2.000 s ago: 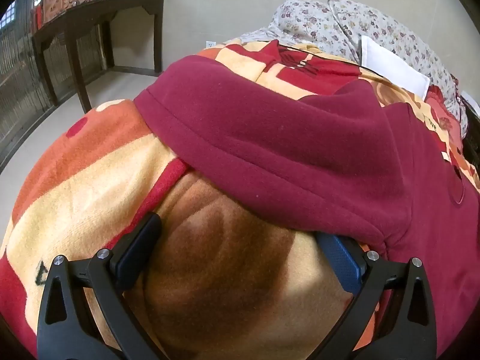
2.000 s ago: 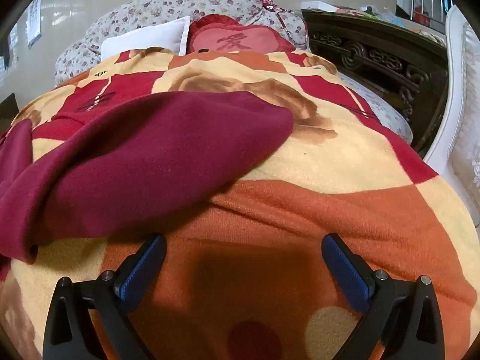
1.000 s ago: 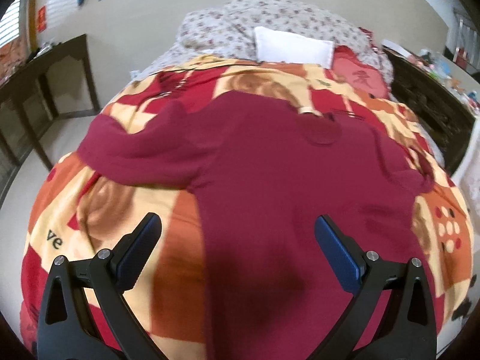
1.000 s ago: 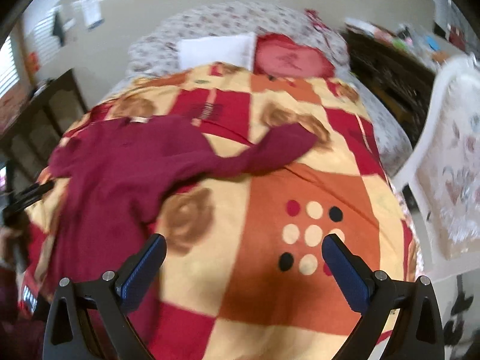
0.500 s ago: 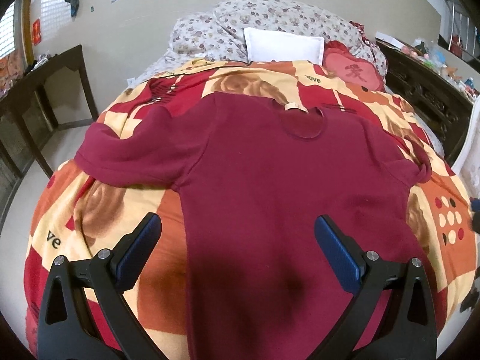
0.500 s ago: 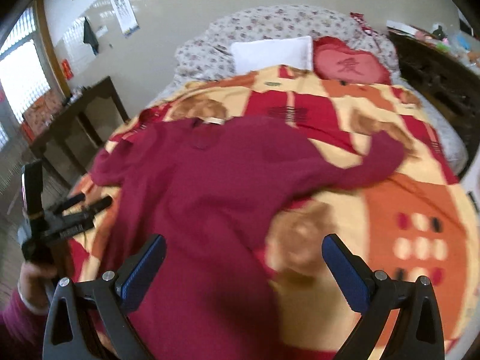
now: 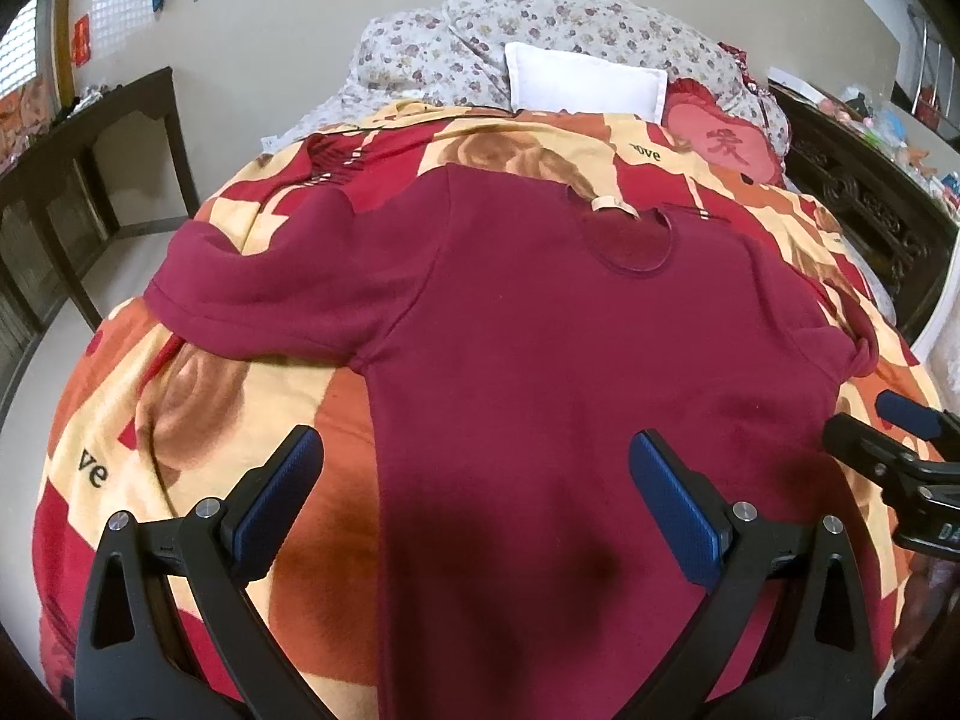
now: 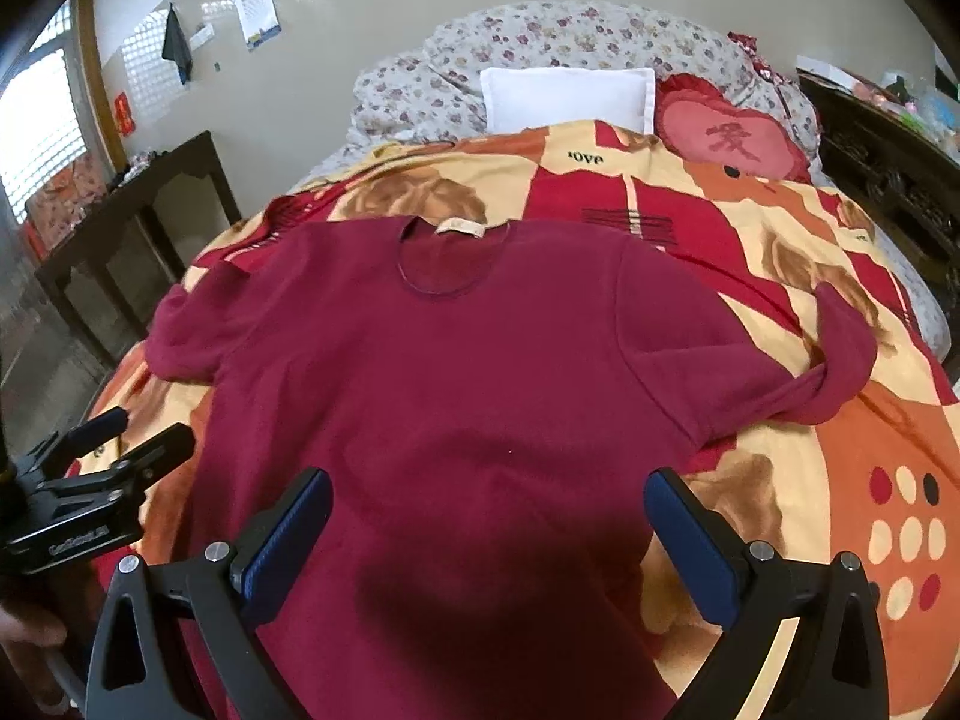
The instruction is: Fold small clothes
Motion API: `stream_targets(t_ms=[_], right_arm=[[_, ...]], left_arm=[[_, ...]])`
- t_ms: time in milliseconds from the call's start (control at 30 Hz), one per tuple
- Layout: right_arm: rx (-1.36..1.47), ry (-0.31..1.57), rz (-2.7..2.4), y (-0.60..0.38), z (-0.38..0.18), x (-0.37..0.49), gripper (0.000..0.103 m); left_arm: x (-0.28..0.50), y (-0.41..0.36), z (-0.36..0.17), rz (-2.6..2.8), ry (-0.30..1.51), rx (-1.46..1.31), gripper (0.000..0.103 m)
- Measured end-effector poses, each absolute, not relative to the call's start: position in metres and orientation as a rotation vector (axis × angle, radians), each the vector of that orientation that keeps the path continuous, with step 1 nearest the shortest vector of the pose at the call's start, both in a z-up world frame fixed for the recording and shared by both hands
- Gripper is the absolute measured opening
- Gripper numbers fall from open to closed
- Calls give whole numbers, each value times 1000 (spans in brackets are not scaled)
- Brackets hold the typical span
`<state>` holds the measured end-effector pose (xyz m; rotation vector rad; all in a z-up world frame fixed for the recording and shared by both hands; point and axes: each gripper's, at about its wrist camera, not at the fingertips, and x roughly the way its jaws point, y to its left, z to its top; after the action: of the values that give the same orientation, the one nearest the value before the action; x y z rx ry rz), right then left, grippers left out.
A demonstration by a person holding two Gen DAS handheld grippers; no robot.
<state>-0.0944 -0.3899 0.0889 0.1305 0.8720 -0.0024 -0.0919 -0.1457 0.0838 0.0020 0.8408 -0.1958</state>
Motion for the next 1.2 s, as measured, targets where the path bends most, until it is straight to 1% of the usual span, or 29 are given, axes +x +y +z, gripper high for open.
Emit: stream_targets(t_ms=[267,1200], right_arm=[[164,893,-6,-391,78,-88,103],[195,913,-28,-393,68,-73,103]], left_arm=[[-88,-151,81,-199,850,-1,102],[-76,-155,71,-202,879,-1,102]])
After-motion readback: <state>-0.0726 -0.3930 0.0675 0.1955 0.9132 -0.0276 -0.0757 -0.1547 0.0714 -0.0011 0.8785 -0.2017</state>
